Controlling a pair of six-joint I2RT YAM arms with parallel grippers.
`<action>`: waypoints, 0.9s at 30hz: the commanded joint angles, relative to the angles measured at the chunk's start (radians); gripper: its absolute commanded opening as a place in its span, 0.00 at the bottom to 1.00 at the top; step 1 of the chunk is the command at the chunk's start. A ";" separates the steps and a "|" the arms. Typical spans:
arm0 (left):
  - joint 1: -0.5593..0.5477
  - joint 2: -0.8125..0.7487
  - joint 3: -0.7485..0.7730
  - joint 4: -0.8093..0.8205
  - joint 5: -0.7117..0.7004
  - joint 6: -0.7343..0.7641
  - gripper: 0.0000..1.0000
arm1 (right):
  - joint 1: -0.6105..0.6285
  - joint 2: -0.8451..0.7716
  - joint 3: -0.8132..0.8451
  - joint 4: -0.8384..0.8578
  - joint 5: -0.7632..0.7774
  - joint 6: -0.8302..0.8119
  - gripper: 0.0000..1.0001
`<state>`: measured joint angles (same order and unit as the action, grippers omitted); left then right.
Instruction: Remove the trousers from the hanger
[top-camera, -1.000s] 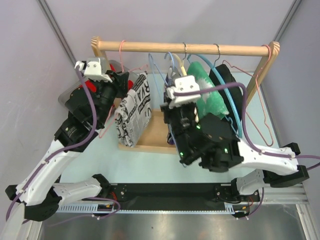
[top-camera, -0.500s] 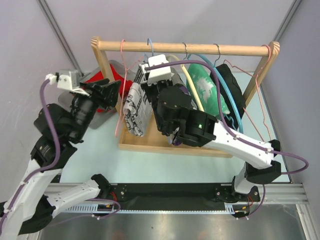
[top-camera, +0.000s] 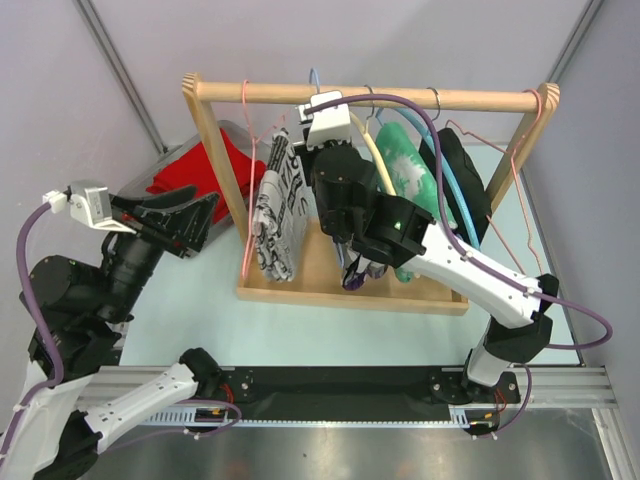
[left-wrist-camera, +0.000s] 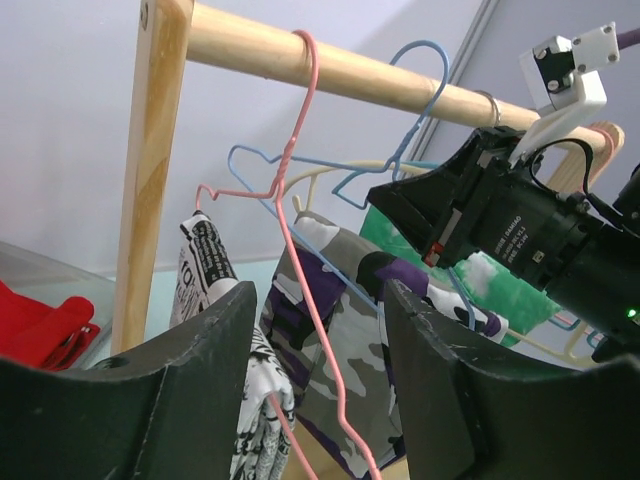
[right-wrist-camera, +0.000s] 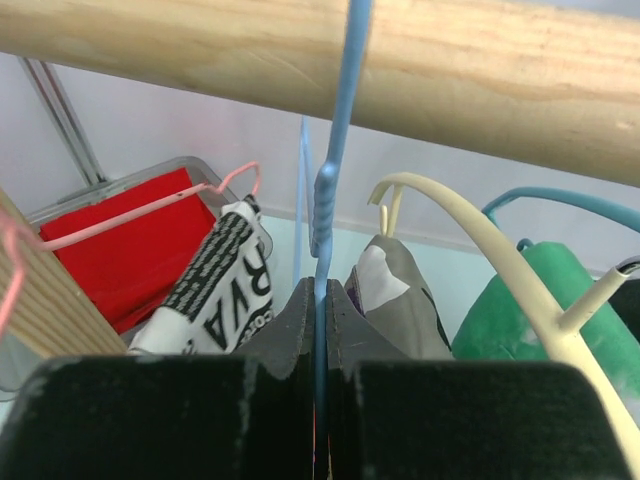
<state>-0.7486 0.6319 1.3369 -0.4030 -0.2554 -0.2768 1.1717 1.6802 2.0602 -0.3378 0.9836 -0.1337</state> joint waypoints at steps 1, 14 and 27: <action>0.003 -0.005 -0.008 -0.026 0.021 -0.013 0.59 | -0.012 -0.023 -0.011 -0.049 -0.020 0.095 0.00; 0.003 0.008 -0.033 -0.028 0.039 -0.021 0.61 | 0.022 -0.097 -0.075 -0.204 -0.013 0.253 0.19; 0.003 0.002 -0.038 -0.040 0.064 -0.025 0.62 | 0.158 -0.180 -0.048 -0.346 0.046 0.330 0.56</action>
<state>-0.7486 0.6327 1.3014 -0.4427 -0.2268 -0.2886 1.2884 1.5627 1.9900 -0.6518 0.9791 0.1646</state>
